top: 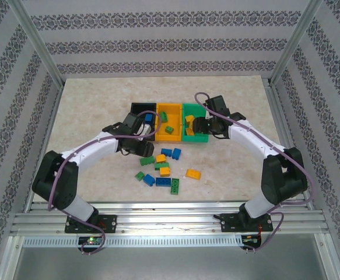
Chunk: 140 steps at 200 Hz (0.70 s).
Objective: Sort the legos into containers by color
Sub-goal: Pick up the lego from the center of the table.
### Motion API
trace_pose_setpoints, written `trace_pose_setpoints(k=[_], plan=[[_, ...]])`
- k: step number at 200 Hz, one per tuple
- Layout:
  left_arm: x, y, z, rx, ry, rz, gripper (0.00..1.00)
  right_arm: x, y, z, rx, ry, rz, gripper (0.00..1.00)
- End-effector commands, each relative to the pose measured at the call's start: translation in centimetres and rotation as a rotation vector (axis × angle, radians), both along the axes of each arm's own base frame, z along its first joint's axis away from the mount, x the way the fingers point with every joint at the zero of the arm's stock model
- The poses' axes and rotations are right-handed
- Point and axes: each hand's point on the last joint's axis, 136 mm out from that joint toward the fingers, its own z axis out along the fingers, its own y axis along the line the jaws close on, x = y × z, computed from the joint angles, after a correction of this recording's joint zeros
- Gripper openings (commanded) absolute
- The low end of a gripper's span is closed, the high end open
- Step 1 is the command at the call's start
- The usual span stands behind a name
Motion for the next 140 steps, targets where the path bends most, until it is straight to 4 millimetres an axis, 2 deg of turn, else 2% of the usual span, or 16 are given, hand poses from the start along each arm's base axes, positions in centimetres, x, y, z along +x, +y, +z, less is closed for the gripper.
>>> trace_pose_setpoints(k=[1, 55, 104, 140], plan=[[-0.7, -0.4, 1.0, -0.037, -0.024, -0.027, 0.58, 0.0, -0.3, 0.4, 0.009, -0.035, -0.027, 0.58], [-2.8, -2.1, -1.6, -0.080, 0.128, -0.110, 0.57, -0.2, -0.4, 0.0, 0.015, -0.043, -0.031, 0.58], [-2.8, -1.1, -3.8, 0.036, 0.183, -0.113, 0.57, -0.4, -0.5, -0.3, 0.018, -0.037, -0.034, 0.58], [-3.0, -1.3, -5.0, 0.092, 0.210, -0.137, 0.56, -0.4, -0.6, -0.3, 0.016, -0.039, -0.038, 0.59]])
